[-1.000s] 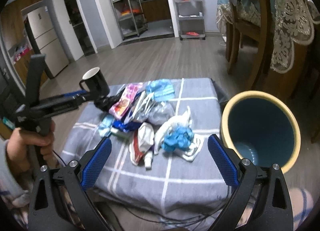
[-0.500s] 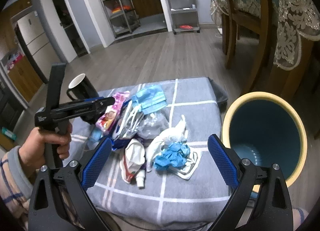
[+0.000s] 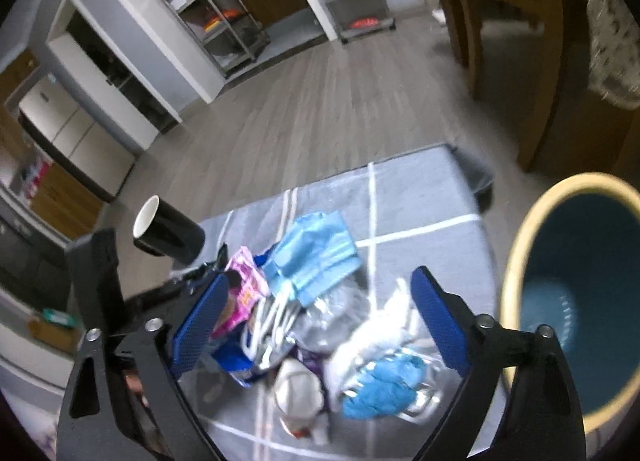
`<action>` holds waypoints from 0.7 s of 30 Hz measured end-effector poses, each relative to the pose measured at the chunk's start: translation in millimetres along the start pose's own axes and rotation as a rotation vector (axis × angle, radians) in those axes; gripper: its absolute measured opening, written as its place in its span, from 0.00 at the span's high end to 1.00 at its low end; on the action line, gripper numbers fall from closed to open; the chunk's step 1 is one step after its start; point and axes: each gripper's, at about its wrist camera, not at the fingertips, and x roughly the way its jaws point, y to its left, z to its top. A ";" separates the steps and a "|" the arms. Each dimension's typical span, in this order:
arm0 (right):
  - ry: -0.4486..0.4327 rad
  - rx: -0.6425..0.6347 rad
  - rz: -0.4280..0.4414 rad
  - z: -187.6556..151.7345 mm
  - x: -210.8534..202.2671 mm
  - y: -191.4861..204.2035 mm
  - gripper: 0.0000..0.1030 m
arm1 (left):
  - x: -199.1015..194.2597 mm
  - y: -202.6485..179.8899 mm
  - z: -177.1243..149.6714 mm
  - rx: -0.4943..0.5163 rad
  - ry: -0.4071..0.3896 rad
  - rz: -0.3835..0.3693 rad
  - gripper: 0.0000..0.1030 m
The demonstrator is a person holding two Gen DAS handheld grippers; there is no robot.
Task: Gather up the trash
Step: 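Grasp the pink snack wrapper with the left tool while the right tool grasps a blue face mask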
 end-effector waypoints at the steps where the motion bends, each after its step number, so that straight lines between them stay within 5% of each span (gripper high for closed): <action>1: 0.019 0.027 0.008 3.0 8.0 -2.7 0.23 | -1.8 0.2 0.4 -0.004 -0.007 -0.003 0.98; 3: 0.054 0.077 0.025 8.0 22.7 -6.8 0.32 | -5.6 0.4 0.6 -0.015 -0.022 -0.010 0.98; 8: 0.111 0.121 0.040 19.4 48.1 -2.0 0.32 | -5.8 4.8 -0.2 -0.027 -0.023 -0.006 0.98; 16: 0.179 0.004 -0.064 21.3 71.9 29.9 0.35 | -2.2 7.1 -2.1 -0.019 -0.011 0.002 0.98; 21: 0.199 0.006 -0.085 12.3 71.3 23.1 0.84 | -3.0 6.4 -3.4 -0.011 -0.017 0.005 0.98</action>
